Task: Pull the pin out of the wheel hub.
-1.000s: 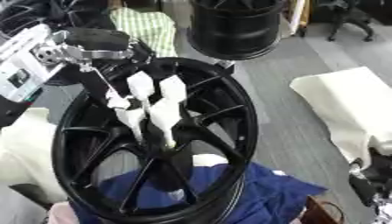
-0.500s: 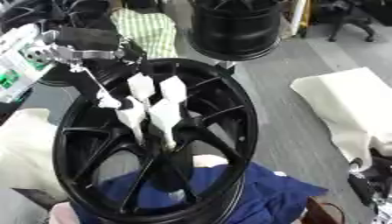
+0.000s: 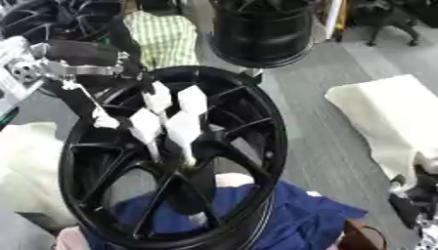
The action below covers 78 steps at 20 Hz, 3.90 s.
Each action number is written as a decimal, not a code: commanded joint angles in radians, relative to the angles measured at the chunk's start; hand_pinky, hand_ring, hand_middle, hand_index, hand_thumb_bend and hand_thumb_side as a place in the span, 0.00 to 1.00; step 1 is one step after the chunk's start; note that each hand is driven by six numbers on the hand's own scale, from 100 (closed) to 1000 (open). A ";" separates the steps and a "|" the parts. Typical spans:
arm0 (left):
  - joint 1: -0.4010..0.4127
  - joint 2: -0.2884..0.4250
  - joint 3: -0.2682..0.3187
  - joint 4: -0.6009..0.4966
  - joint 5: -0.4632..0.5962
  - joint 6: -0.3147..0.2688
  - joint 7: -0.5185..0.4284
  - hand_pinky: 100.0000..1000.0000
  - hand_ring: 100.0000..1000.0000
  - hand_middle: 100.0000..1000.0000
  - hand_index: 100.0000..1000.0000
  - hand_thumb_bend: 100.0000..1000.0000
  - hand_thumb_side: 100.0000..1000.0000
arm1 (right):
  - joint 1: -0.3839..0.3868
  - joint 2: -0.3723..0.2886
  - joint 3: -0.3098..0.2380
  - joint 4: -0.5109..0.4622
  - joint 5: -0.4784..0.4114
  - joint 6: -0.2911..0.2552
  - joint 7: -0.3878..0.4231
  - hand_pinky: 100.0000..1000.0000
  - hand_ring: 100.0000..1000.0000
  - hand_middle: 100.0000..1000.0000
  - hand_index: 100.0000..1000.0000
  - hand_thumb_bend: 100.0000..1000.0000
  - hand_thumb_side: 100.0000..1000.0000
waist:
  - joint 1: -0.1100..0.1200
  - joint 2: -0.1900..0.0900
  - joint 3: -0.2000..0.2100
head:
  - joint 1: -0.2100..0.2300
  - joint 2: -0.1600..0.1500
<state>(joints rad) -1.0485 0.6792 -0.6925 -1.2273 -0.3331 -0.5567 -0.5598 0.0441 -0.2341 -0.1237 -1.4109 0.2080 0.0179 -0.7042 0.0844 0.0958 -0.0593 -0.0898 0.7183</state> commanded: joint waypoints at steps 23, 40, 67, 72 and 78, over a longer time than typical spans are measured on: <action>0.006 0.050 -0.070 -0.037 0.006 -0.350 -0.347 0.21 0.10 0.53 0.73 0.22 0.15 | -0.011 -0.027 -0.005 -0.012 0.011 0.000 -0.003 0.30 0.45 0.60 0.68 0.17 0.18 | -0.001 -0.014 -0.003 | 0.001 -0.013; 0.004 0.008 -0.035 0.057 0.012 -0.350 -0.347 0.14 0.05 0.38 0.62 0.00 0.08 | -0.012 -0.025 -0.005 -0.013 0.012 0.002 0.000 0.30 0.45 0.60 0.68 0.16 0.18 | -0.004 -0.014 -0.004 | 0.002 -0.012; -0.048 0.032 0.184 0.035 0.296 -0.350 -0.347 0.06 0.00 0.26 0.51 0.00 0.08 | -0.008 -0.025 -0.006 0.001 0.006 0.001 -0.004 0.30 0.45 0.60 0.68 0.15 0.18 | -0.002 -0.024 0.008 | -0.009 -0.010; 0.009 0.100 0.275 0.011 0.370 -0.349 -0.347 0.04 0.00 0.25 0.51 0.00 0.09 | -0.005 -0.024 -0.009 0.004 0.000 0.000 -0.008 0.30 0.45 0.60 0.68 0.15 0.18 | -0.006 -0.025 0.017 | -0.012 -0.009; 0.112 0.188 0.385 -0.003 0.452 -0.294 -0.347 0.03 0.00 0.25 0.51 0.00 0.09 | 0.001 -0.021 -0.014 0.004 -0.007 0.000 -0.012 0.30 0.45 0.60 0.68 0.15 0.18 | -0.013 -0.024 0.030 | -0.012 -0.006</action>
<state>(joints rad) -0.9223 0.8144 -0.3434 -1.2162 0.0978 -0.5354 -0.5811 0.0462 -0.2349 -0.1300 -1.3966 0.2045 0.0184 -0.7128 0.0739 0.0860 -0.0301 -0.1001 0.7181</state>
